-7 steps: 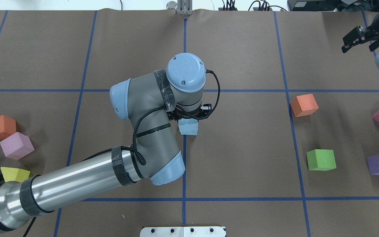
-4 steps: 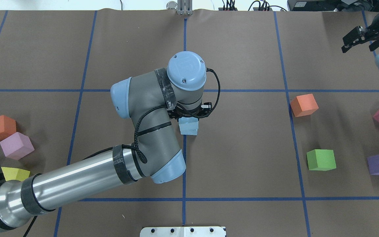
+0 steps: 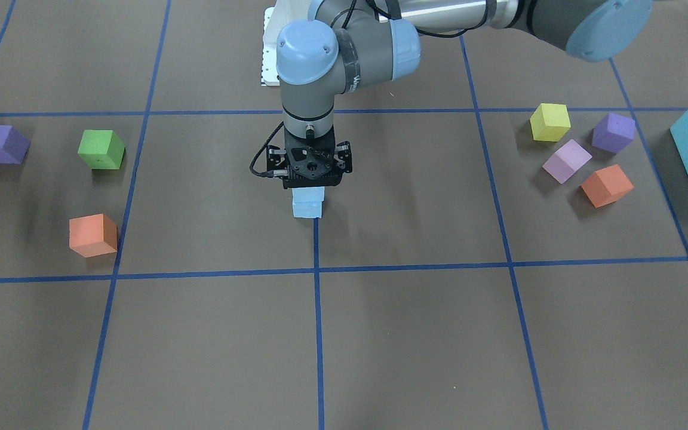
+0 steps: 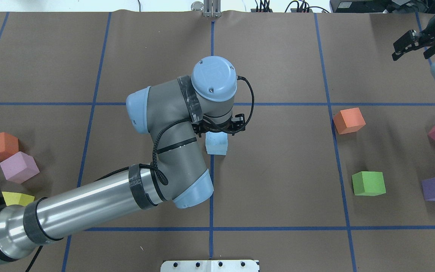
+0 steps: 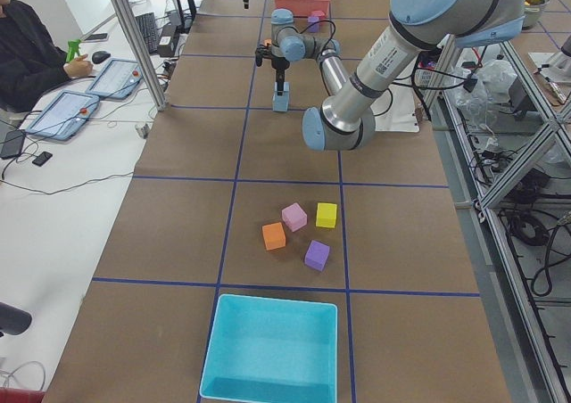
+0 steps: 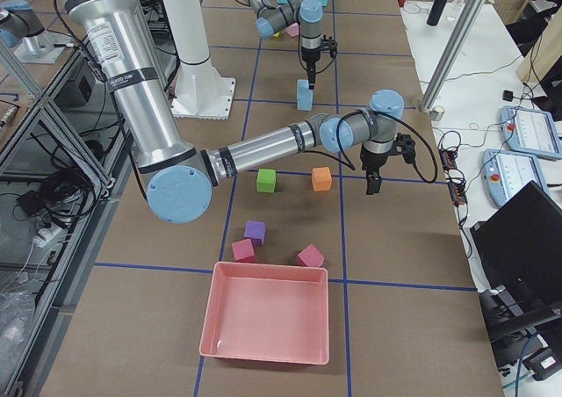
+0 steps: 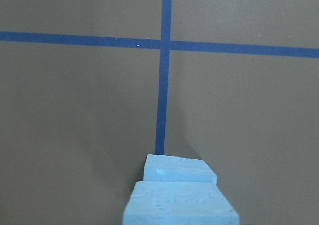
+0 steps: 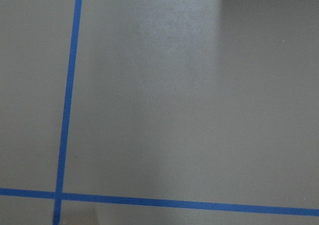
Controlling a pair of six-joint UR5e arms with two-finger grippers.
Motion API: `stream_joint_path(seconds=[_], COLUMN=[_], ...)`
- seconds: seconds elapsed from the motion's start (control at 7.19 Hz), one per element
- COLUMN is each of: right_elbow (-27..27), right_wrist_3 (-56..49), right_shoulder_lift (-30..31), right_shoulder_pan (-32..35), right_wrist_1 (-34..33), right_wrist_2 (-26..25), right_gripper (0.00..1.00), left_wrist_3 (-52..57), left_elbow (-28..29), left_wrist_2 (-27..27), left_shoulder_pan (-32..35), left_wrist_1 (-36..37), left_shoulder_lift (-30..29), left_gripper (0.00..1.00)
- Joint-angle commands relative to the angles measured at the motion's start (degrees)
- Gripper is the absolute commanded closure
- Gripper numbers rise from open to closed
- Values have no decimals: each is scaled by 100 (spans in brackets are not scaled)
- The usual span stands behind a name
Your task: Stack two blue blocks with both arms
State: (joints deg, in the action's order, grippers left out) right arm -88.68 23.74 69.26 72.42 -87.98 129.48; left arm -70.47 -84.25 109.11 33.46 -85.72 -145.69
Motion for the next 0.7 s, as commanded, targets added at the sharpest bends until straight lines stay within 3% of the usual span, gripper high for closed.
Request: stream_joint_path(seconds=[0.0, 0.56], right_elbow=[-9, -44], right_wrist_3=[8, -10], right_shoulder_lift=[69, 70], right_shoulder_pan=[0, 0], right_wrist_1=[0, 18], right_wrist_2=[16, -19], right_gripper=[0, 0], left_wrist_3=[1265, 4393], left_elbow=[-179, -424], left_wrist_2=[1001, 2357], left_shoulder_pan=[1340, 3600], left_wrist_1=[178, 126], left_shoulder_lift=[206, 1802], left_gripper=[2, 2])
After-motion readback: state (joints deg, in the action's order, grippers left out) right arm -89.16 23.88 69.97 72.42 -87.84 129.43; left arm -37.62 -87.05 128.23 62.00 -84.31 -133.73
